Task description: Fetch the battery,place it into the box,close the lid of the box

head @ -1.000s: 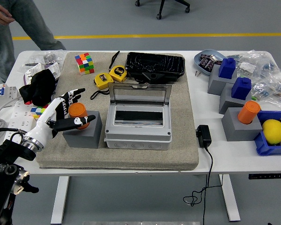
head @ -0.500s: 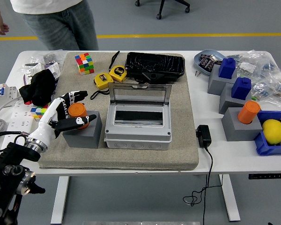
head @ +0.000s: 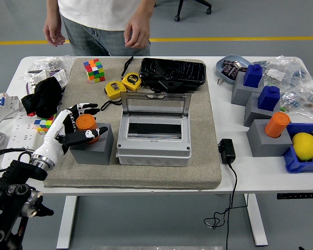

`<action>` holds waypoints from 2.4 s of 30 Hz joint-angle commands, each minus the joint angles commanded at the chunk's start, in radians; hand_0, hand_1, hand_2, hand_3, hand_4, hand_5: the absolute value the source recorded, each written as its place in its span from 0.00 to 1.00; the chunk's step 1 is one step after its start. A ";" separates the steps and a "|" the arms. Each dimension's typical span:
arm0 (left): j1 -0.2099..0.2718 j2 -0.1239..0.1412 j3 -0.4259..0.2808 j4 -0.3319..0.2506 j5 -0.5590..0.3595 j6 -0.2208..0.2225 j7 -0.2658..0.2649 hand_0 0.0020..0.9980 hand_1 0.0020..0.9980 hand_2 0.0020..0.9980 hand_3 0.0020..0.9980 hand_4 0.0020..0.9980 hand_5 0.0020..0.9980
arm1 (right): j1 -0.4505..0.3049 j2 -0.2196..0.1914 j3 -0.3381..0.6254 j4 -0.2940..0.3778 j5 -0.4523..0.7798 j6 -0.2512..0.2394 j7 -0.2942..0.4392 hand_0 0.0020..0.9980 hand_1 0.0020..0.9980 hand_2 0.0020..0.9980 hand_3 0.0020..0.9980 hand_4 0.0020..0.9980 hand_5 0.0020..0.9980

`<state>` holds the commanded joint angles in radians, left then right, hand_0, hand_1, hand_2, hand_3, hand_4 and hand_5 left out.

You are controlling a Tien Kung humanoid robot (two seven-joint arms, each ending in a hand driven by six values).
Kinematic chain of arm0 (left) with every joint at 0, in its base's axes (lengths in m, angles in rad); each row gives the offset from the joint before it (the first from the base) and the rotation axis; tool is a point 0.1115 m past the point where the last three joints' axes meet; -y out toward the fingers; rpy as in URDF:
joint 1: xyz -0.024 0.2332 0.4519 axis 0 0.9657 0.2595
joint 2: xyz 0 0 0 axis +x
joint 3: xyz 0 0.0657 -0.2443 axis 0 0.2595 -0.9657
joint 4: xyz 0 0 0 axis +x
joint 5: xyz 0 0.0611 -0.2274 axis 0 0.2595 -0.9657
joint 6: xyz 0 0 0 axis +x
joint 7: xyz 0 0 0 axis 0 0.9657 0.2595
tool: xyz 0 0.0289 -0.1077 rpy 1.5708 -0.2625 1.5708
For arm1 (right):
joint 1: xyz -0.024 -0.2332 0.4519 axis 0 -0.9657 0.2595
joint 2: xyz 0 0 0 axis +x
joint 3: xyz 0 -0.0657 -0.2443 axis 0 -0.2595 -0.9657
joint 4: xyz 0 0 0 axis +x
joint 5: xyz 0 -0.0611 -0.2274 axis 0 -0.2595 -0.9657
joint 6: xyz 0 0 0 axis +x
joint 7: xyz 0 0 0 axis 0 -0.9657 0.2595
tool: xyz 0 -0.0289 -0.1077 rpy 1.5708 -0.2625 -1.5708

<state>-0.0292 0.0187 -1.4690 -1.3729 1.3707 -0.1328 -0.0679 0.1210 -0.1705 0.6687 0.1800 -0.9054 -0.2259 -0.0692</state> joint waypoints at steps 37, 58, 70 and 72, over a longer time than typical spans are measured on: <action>-0.014 0.003 0.090 0.027 -0.093 0.210 -0.061 0.09 0.09 0.12 0.12 1.00 0.00 | 0.002 -0.003 -0.013 0.000 0.010 -0.003 -0.002 0.96 0.82 0.78 0.79 1.00 1.00; -0.032 0.005 0.109 -0.010 -0.173 0.288 -0.081 0.05 0.05 0.08 0.07 1.00 0.00 | 0.002 -0.003 -0.030 0.000 0.024 -0.003 -0.001 0.96 0.82 0.78 0.79 1.00 1.00; -0.072 0.040 0.166 -0.150 -0.044 0.381 -0.084 0.04 0.01 0.06 0.06 1.00 0.00 | 0.005 -0.002 -0.029 0.000 0.023 -0.002 -0.003 0.96 0.82 0.78 0.79 1.00 1.00; -0.078 0.048 0.194 -0.187 0.028 0.425 -0.087 0.04 0.00 0.02 0.01 1.00 0.07 | 0.006 -0.003 -0.027 0.000 0.021 -0.002 -0.003 0.96 0.82 0.78 0.79 1.00 1.00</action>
<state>-0.1071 0.0667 -1.2754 -1.5602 1.3990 0.2922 -0.1549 0.1267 -0.1731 0.6422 0.1800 -0.8846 -0.2283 -0.0726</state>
